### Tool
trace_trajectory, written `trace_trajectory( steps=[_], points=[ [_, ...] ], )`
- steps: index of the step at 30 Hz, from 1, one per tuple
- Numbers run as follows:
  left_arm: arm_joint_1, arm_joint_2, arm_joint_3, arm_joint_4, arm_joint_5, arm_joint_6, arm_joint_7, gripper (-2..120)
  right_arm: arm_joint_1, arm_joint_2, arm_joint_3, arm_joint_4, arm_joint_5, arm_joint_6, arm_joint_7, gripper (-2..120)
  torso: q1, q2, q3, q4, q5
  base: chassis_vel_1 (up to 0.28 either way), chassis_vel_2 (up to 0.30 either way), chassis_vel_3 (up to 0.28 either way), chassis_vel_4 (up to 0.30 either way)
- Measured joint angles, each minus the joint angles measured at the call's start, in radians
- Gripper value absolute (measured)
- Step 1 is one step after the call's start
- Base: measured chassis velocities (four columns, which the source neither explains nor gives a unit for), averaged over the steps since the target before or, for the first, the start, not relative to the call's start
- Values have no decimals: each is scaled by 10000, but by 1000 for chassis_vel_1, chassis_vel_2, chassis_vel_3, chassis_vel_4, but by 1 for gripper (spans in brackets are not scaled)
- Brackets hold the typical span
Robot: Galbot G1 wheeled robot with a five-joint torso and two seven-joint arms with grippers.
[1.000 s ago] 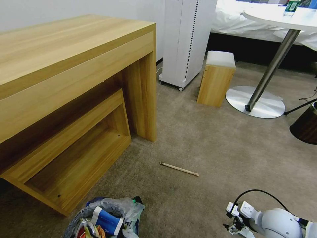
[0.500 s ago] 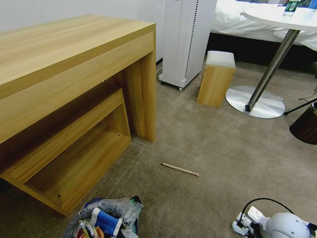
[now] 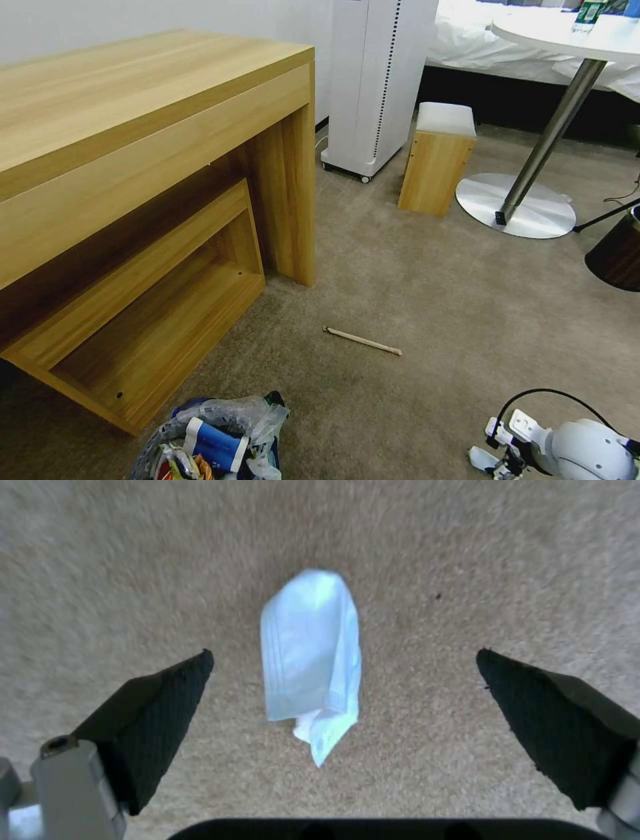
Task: Pick up the trash bin and place the garbage on the floor into it.
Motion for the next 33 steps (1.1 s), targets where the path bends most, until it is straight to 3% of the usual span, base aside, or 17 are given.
trace_trajectory(
  steps=[16,33],
  points=[
    [-16,-38,155,82,72,-7,-11,0,-251,516,106,-1036,-923,580,-187,100,0,0,0,0,-1,0,0,0,0],
    [93,494,-951,-1605,-2431,145,-723,0,-395,793,103,-1366,-1508,1219,-453,100,1,-2,1,0,-7,0,0,0,0]
  ],
)
